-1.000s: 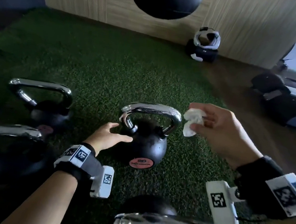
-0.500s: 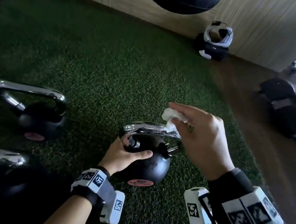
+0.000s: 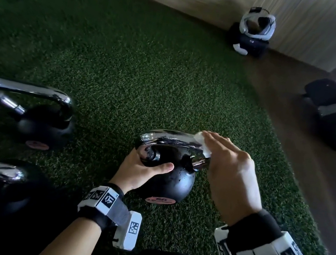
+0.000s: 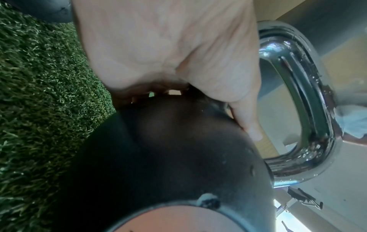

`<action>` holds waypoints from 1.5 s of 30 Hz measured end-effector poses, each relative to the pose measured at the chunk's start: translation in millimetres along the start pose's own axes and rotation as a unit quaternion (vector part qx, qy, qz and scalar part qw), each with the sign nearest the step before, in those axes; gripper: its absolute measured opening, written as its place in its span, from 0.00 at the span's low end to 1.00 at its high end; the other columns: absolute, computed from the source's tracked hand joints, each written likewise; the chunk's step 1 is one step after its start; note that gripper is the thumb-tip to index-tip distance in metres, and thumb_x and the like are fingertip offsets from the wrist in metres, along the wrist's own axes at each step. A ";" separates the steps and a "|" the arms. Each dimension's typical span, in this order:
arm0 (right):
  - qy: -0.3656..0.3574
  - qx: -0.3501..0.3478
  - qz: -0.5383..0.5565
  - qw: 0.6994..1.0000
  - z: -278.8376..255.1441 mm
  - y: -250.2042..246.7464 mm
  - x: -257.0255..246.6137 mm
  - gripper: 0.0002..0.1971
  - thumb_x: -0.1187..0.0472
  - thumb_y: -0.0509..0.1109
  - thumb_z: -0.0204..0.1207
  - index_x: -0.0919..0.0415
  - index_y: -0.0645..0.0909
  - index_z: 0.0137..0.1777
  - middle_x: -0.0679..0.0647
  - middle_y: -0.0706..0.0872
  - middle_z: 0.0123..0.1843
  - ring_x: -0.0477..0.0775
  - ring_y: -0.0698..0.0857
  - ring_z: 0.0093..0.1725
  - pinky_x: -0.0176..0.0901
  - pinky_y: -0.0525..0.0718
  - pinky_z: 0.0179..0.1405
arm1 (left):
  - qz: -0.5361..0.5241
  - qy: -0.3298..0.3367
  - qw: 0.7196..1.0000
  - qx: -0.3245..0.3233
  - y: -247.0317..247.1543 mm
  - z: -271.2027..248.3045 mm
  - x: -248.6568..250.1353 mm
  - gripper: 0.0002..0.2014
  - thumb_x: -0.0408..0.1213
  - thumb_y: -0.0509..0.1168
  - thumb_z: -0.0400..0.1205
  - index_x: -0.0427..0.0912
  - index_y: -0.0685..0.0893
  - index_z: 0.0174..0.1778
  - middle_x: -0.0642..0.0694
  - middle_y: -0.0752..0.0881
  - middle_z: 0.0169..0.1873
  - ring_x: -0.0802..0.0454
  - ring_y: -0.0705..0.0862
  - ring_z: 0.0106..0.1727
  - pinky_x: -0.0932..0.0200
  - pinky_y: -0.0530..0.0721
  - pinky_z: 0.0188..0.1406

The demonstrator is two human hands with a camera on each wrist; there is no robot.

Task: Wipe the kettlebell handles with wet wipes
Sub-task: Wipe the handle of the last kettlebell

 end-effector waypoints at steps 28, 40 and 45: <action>0.374 -0.147 0.308 0.862 -57.3 90.6 95.1 0.13 0.57 0.76 0.80 0.69 0.86 0.41 0.62 0.84 0.32 0.52 0.76 0.34 0.49 0.75 0.35 | 0.084 -0.030 0.995 0.050 -6.5 -18.0 5.8 0.38 0.78 0.78 0.58 0.63 0.86 0.60 0.61 0.91 0.55 0.60 0.89 0.58 0.51 0.88 0.64; 0.153 -0.251 0.335 0.895 -28.3 15.2 16.9 0.11 0.59 0.83 0.75 0.41 0.95 0.52 0.50 0.97 0.46 0.56 0.95 0.44 0.59 0.95 0.47 | 0.032 -0.101 0.986 -0.127 0.1 -76.9 82.7 0.23 0.58 0.62 0.86 0.43 0.90 0.59 0.46 0.96 0.48 0.49 0.95 0.49 0.47 0.91 0.60; 0.108 -0.133 0.294 0.940 -6.8 -13.1 -10.7 0.11 0.65 0.87 0.67 0.51 0.91 0.43 0.41 0.93 0.37 0.40 0.88 0.32 0.29 0.82 0.32 | -0.150 -0.083 0.972 -0.163 16.7 -81.6 103.5 0.32 0.61 0.61 0.86 0.35 0.85 0.69 0.37 0.93 0.57 0.41 0.92 0.62 0.43 0.88 0.67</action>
Point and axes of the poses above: each hand's wrist, its own z-axis towards the middle knuckle, its own y-axis out of the palm, x = y × z, the point moved 7 cm from there along z, towards the middle knuckle
